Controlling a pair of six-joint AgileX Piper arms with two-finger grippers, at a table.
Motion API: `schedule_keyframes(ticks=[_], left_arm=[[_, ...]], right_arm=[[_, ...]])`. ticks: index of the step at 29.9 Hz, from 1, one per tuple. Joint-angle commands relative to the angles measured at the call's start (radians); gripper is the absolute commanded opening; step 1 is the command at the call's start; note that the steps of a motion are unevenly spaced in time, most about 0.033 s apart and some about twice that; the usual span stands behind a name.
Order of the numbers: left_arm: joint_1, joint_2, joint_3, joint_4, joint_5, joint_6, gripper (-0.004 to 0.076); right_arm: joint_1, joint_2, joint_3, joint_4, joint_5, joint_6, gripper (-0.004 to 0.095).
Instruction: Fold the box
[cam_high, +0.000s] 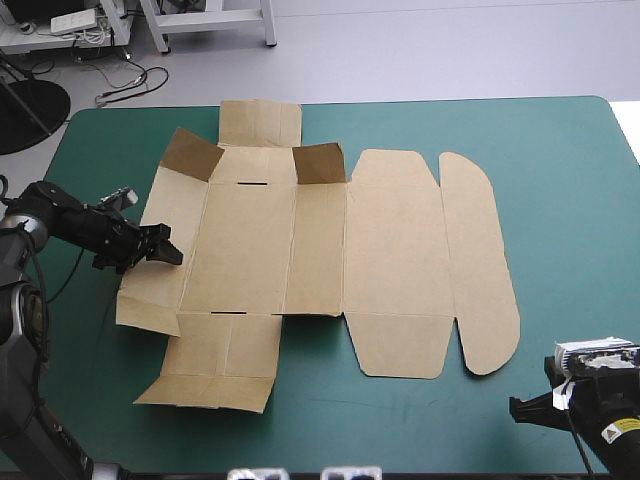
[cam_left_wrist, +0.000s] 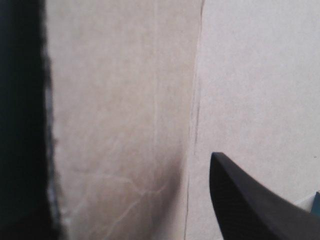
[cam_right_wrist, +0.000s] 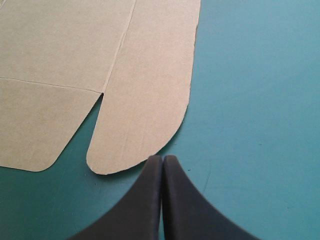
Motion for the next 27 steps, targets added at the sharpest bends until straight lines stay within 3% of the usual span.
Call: schedule_keyframes(ticks=[1,6,7,18,27], left_arm=[[-0.009,-0.043,-0.025,-0.054,0.094,-0.022,0.0306],[-0.009,-0.043,-0.025,-0.058,0.094,-0.027,0.0014],[-0.009,-0.043,-0.025,-0.060,0.094,-0.021,-0.0004],[-0.020,-0.124,-0.032,-0.002,0.094,0.099,-0.0010],[-0.170,-0.242,-0.155,0.232,0.094,0.208,-0.0010]], right_arm=[[0.004,0.015,-0.033,0.008,-0.055,-0.004,-0.0020],[0.004,0.015,-0.033,0.008,-0.055,-0.004,-0.0019],[0.004,0.015,-0.033,0.008,-0.055,-0.004,-0.0019],[0.004,0.015,-0.033,0.010,-0.055,-0.004,-0.0020],[0.004,0.015,-0.033,0.010,-0.055,-0.004,-0.0020]])
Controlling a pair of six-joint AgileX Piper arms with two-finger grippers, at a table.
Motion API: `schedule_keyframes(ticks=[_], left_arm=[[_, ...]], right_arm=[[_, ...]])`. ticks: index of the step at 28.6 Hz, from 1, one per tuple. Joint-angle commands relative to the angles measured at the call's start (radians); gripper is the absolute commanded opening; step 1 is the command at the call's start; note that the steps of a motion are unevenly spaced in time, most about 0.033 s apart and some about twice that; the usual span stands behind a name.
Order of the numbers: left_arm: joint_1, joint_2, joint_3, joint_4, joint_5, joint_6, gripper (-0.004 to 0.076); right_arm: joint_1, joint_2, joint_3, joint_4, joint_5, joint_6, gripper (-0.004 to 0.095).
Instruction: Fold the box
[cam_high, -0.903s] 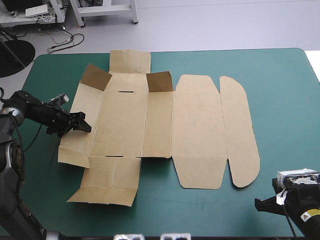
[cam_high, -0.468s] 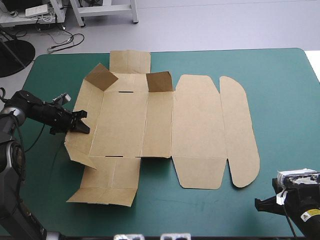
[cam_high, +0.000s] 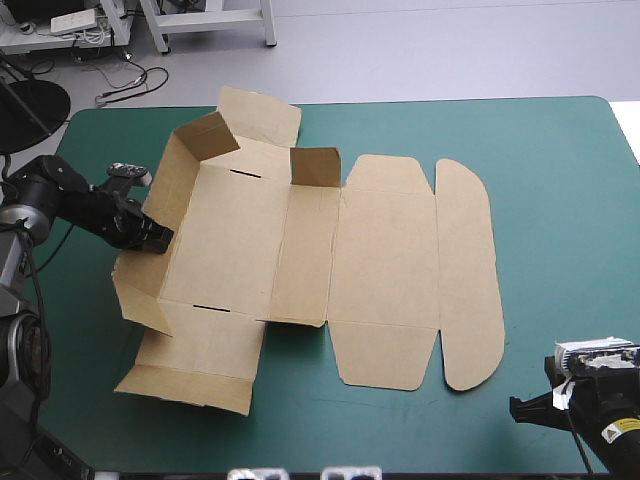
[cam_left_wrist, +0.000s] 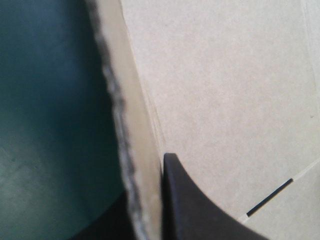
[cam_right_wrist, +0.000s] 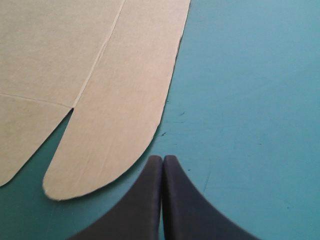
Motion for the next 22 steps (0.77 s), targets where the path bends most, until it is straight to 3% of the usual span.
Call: schedule_keyframes(ticks=[1,13,18,22], left_arm=[[-0.073,-0.084,-0.104,0.060,0.081,0.037,-0.0010],[-0.352,-0.092,-0.366,0.228,0.038,0.094,-0.0010],[-0.491,-0.092,-0.374,0.382,-0.045,0.101,-0.0010],[-0.615,-0.091,-0.372,0.501,-0.175,0.101,-0.0010]], right_arm=[[0.004,0.015,-0.033,0.010,-0.055,-0.004,-0.0020],[0.004,0.015,-0.033,0.011,-0.055,-0.004,-0.0020],[0.004,0.015,-0.033,0.015,-0.055,-0.004,-0.0020],[0.004,0.015,-0.033,0.015,-0.055,-0.004,-0.0020]])
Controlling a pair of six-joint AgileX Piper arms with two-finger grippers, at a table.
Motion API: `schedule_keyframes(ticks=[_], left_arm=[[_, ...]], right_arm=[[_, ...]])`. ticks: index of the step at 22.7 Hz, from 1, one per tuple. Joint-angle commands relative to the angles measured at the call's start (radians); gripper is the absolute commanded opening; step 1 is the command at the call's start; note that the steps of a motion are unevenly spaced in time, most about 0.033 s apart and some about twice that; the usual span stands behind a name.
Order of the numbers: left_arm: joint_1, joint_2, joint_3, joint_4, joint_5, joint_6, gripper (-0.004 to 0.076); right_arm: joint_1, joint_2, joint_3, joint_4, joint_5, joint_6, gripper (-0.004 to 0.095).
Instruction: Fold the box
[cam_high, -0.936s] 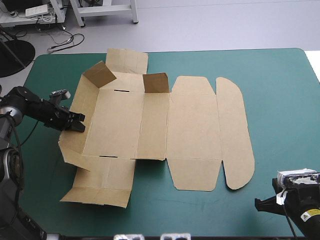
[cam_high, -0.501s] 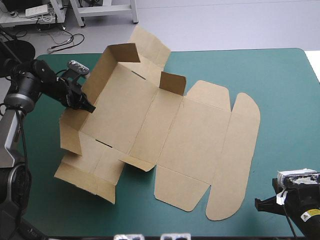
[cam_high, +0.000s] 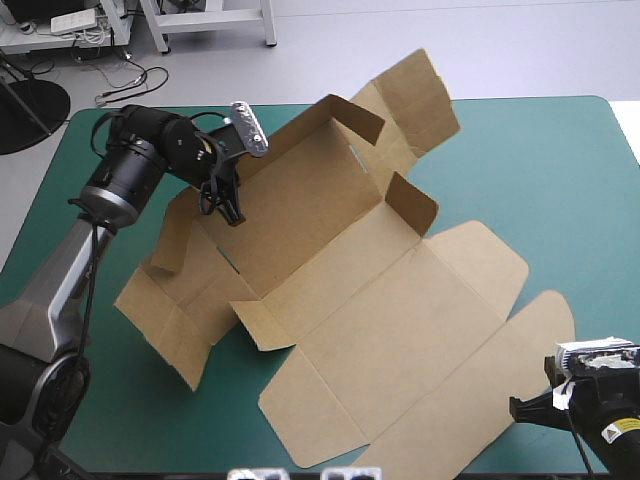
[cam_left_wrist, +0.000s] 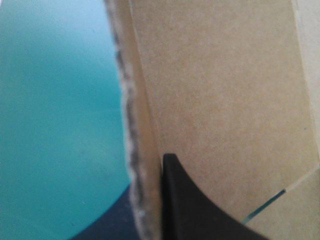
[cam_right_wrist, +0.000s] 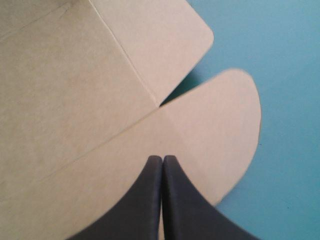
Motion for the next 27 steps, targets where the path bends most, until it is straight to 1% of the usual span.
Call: schedule_keyframes(ticks=[1,3,7,10,14,16,20,22,24,27], left_arm=[[-0.091,-0.053,-0.032,0.078,-0.174,0.011,-0.0010],[-0.143,-0.053,-0.032,0.098,-0.233,0.024,-0.0010],[-0.236,-0.044,-0.031,0.134,-0.297,0.130,-0.0010],[-0.309,-0.019,-0.031,0.176,-0.314,0.132,-0.0010],[-0.427,0.014,-0.031,0.328,-0.314,0.126,-0.0010],[-0.478,0.017,-0.031,0.375,-0.314,0.089,-0.0010],[-0.525,0.017,-0.031,0.429,-0.309,-0.024,-0.0010],[-0.543,0.017,-0.031,0.443,-0.306,-0.044,-0.0010],[-0.560,0.017,-0.031,0.474,-0.317,-0.076,-0.0010],[-0.562,0.017,-0.031,0.544,-0.346,-0.176,-0.0010]], right_arm=[[0.004,0.015,-0.033,0.015,-0.055,-0.004,-0.0020],[0.004,0.015,-0.033,0.015,-0.055,-0.004,-0.0020],[0.004,0.015,-0.033,0.017,-0.055,-0.004,-0.0020],[0.004,0.015,-0.033,0.019,-0.055,-0.004,-0.0020],[0.004,0.015,-0.033,0.019,-0.055,0.000,-0.0020],[0.004,0.015,-0.033,0.019,-0.055,0.004,-0.0020],[0.004,0.015,-0.033,0.019,-0.057,0.038,-0.0020],[0.004,0.015,-0.033,0.019,-0.062,0.041,-0.0020],[0.004,0.015,-0.033,0.019,-0.066,0.053,-0.0020],[0.004,0.015,-0.042,0.019,-0.069,0.089,-0.0020]])
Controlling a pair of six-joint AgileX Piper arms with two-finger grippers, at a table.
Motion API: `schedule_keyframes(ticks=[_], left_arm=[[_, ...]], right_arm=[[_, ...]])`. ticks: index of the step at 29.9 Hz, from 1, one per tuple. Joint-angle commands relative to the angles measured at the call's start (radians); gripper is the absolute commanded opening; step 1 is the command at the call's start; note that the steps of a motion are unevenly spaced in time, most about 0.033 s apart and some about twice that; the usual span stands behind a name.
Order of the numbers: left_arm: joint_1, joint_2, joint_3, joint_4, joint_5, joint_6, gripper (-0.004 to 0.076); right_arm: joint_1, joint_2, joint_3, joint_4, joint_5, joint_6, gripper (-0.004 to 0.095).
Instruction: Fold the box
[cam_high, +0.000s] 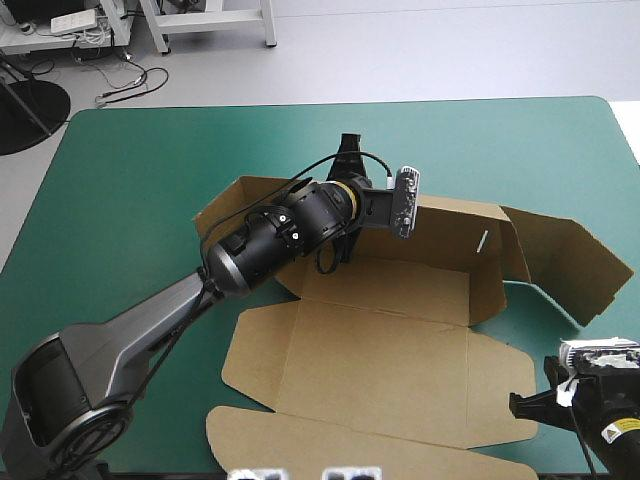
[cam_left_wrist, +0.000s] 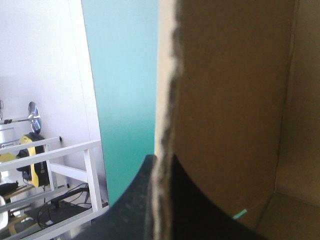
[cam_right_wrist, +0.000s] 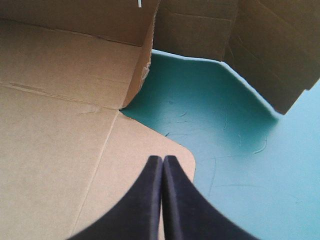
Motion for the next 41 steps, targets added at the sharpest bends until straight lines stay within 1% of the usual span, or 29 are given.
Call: schedule_keyframes(ticks=[1,4,6,9,14,19,24,30,35,41], left_arm=[[-0.009,-0.050,-0.031,0.117,-0.079,-0.147,-0.0010],[-0.009,-0.049,-0.031,0.239,-0.058,-0.278,-0.0010],[-0.009,-0.049,-0.031,0.292,-0.044,-0.324,-0.0010],[-0.009,-0.043,-0.031,0.325,-0.028,-0.333,-0.0010],[-0.009,-0.030,-0.014,0.323,-0.021,-0.335,-0.0010],[-0.009,-0.030,0.072,0.332,-0.029,-0.348,-0.0010],[-0.020,-0.030,0.149,0.410,-0.029,-0.447,-0.0010],[-0.068,-0.030,0.230,0.576,-0.035,-0.587,-0.0010],[-0.077,-0.030,0.276,0.591,-0.031,-0.615,-0.0010],[-0.077,-0.030,0.287,0.588,-0.011,-0.684,-0.0010]], right_arm=[[0.004,0.015,-0.049,0.015,-0.069,0.039,-0.0020],[0.004,0.015,-0.088,0.015,-0.069,0.041,-0.0019],[0.004,0.017,-0.125,0.013,-0.069,0.052,-0.0019],[0.004,0.043,-0.189,-0.007,-0.069,0.119,-0.0019],[0.004,0.135,-0.292,-0.007,-0.071,0.126,-0.0020],[0.004,0.274,-0.403,0.002,-0.093,0.161,-0.0020],[0.004,0.433,-0.535,0.036,-0.107,0.161,-0.0020],[0.004,0.644,-0.710,0.118,-0.099,0.093,-0.0020],[0.004,0.811,-0.859,0.158,-0.047,0.034,-0.0020],[0.004,0.982,-1.007,0.174,-0.034,0.002,-0.0020]])
